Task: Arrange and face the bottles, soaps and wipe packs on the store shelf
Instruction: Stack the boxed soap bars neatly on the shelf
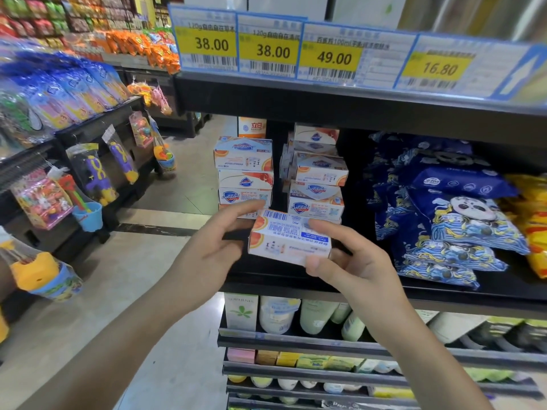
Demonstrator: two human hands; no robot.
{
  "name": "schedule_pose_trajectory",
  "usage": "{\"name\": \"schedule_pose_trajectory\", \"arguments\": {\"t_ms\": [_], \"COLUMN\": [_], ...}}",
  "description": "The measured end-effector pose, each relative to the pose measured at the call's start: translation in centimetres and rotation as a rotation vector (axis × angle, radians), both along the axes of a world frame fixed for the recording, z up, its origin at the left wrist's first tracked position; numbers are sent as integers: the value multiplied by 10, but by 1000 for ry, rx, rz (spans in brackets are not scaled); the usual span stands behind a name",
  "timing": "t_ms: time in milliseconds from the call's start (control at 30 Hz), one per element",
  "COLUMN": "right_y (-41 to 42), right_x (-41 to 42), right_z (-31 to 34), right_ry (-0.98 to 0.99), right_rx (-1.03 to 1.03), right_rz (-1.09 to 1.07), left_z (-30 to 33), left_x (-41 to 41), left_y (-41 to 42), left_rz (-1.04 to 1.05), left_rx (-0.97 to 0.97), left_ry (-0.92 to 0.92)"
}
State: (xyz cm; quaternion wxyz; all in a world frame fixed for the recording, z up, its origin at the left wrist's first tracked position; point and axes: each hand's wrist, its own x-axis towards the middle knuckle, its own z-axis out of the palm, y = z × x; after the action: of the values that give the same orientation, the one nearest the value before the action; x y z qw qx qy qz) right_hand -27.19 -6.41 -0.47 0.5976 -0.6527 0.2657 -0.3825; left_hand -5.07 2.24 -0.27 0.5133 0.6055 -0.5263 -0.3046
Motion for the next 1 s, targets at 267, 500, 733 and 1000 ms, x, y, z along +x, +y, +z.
{"name": "schedule_pose_trajectory", "arguments": {"t_ms": [267, 500, 733, 1000], "right_y": [1, -2, -1, 3], "right_x": [4, 5, 7, 8], "right_z": [4, 6, 4, 5], "right_ry": [-23, 20, 138, 105], "right_rx": [147, 204, 160, -5], "right_rz": [-18, -19, -29, -112], "left_z": [-6, -2, 0, 3], "left_x": [-3, -6, -4, -5], "left_y": [-1, 0, 1, 3], "left_rz": [2, 31, 21, -18], "left_rx": [-164, -89, -32, 16], "left_ry": [-318, -236, -192, -97]}}
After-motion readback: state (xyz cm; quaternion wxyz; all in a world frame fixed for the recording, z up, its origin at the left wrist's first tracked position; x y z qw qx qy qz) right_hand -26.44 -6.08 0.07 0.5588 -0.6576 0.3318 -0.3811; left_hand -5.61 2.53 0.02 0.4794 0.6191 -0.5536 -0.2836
